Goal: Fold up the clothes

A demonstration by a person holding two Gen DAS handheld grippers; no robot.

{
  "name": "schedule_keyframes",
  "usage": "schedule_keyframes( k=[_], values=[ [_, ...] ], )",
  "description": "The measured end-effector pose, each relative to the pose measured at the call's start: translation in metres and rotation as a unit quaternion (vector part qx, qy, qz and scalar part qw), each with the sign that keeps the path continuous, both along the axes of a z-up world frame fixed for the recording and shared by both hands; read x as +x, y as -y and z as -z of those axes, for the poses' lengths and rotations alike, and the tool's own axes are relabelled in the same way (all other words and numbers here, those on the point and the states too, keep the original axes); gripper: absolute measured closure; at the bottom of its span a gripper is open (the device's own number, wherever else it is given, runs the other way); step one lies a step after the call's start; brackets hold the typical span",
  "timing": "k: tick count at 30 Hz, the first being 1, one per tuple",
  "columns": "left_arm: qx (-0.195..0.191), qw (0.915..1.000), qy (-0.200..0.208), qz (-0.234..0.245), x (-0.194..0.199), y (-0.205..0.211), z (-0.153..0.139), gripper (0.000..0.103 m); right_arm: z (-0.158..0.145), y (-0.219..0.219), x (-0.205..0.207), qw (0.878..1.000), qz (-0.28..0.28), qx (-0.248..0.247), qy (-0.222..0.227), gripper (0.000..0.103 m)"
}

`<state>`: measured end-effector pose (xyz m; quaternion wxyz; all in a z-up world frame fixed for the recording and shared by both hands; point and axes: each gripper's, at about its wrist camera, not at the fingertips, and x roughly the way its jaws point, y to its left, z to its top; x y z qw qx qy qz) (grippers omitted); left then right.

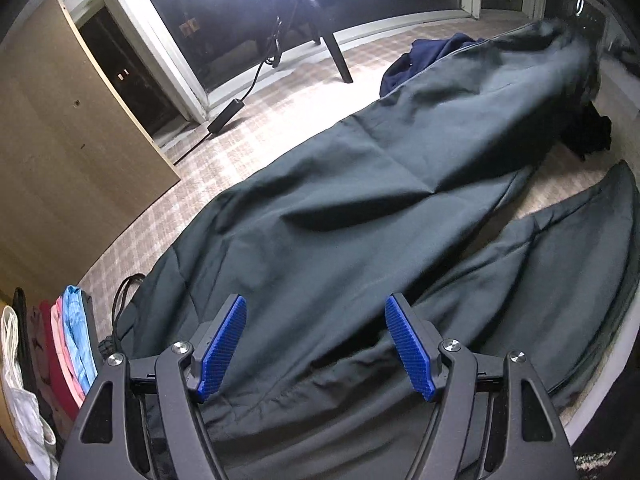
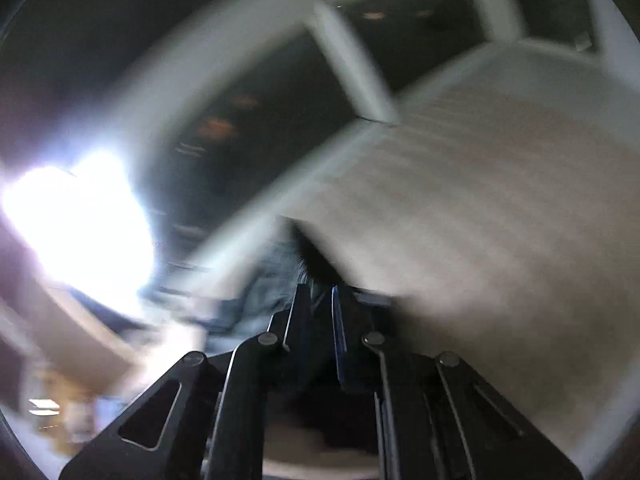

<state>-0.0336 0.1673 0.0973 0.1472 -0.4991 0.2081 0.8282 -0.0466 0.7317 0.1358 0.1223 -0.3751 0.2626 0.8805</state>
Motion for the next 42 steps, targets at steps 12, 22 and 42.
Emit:
schedule_keyframes(
  k=[12, 22, 42],
  values=[
    [0.011, 0.9923, 0.001, -0.123, 0.096, 0.127, -0.022, 0.033, 0.054, 0.028, 0.065, 0.994, -0.053, -0.083, 0.038, 0.070],
    [0.007, 0.9678, 0.083, -0.237, 0.181, 0.222, 0.047, 0.033, 0.095, 0.093, 0.134, 0.986, -0.077, -0.069, 0.130, 0.063],
    [0.161, 0.9038, 0.058, -0.392, 0.153, 0.325, 0.085, 0.064, 0.133, 0.067, 0.209, 0.977, 0.080, -0.117, 0.158, 0.056]
  ],
)
